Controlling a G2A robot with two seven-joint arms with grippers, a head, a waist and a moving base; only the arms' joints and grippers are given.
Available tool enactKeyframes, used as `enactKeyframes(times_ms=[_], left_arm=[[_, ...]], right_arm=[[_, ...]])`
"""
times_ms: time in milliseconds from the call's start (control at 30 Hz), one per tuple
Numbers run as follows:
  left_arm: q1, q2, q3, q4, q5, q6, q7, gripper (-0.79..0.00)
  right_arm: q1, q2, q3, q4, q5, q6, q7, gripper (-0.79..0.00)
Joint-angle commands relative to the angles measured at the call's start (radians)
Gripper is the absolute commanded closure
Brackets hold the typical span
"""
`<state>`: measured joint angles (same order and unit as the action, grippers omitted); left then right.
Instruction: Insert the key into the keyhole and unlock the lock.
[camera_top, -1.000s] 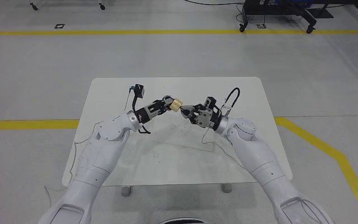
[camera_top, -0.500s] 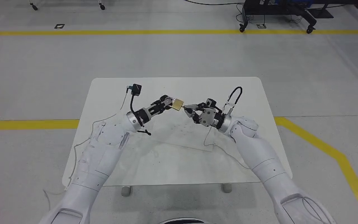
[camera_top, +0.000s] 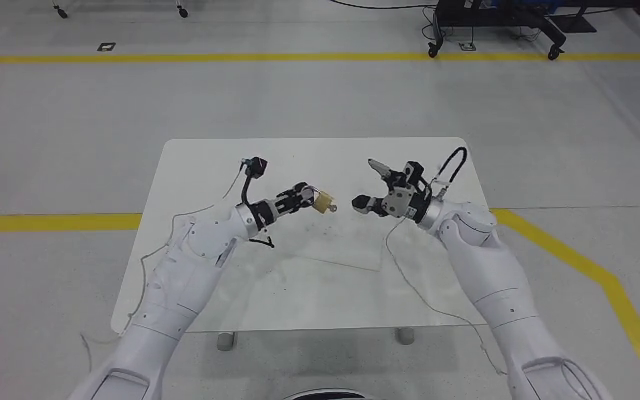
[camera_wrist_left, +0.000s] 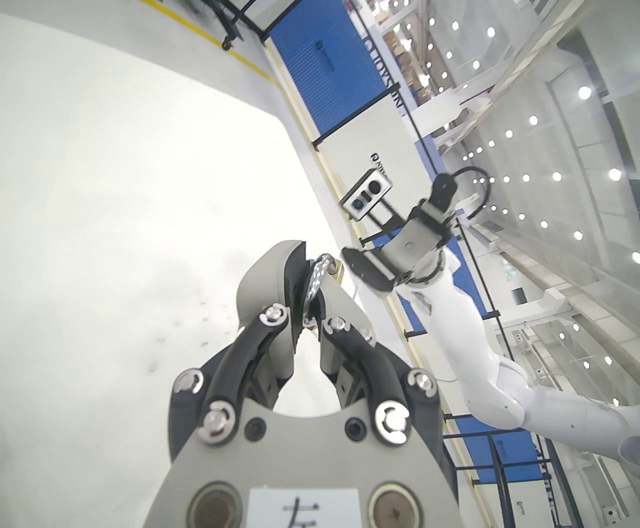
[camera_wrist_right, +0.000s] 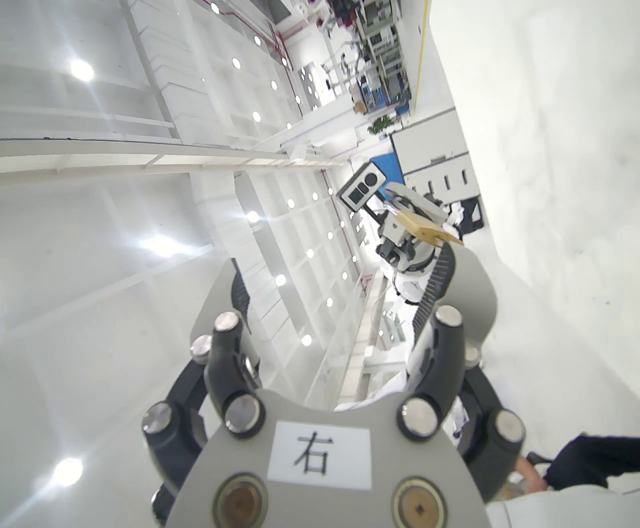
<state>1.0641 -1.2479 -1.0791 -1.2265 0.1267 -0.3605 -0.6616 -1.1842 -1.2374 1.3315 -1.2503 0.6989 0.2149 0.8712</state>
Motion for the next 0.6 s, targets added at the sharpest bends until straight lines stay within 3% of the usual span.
enactKeyframes(times_ms=[0,100,367,467,500,533,567], left_arm=[[-0.010,-0.001,0.029,0.007,0.085,0.030,-0.004,0.000],[-0.023,-0.006,0.072,0.021,0.159,0.076,-0.036,0.000],[-0.060,-0.019,0.139,0.064,0.235,0.156,-0.073,0.000],[-0.067,-0.021,0.145,0.072,0.236,0.157,-0.073,-0.376],[-0.068,-0.022,0.144,0.074,0.235,0.157,-0.071,-0.696],[-0.069,-0.022,0.141,0.074,0.231,0.154,-0.064,-0.785],[-0.069,-0.022,0.137,0.075,0.226,0.150,-0.058,-0.785]], right_arm=[[-0.050,0.013,0.049,-0.073,-0.039,-0.006,-0.048,-0.785],[-0.107,0.022,0.096,-0.150,-0.040,-0.009,-0.073,-0.785],[-0.107,0.022,0.096,-0.150,-0.040,-0.009,-0.073,-0.785],[-0.107,0.022,0.096,-0.150,-0.040,-0.009,-0.073,-0.785],[-0.107,0.022,0.096,-0.150,-0.040,-0.009,-0.073,-0.785],[-0.107,0.022,0.096,-0.150,-0.040,-0.009,-0.073,-0.785],[-0.107,0.022,0.096,-0.150,-0.040,-0.009,-0.073,-0.785]])
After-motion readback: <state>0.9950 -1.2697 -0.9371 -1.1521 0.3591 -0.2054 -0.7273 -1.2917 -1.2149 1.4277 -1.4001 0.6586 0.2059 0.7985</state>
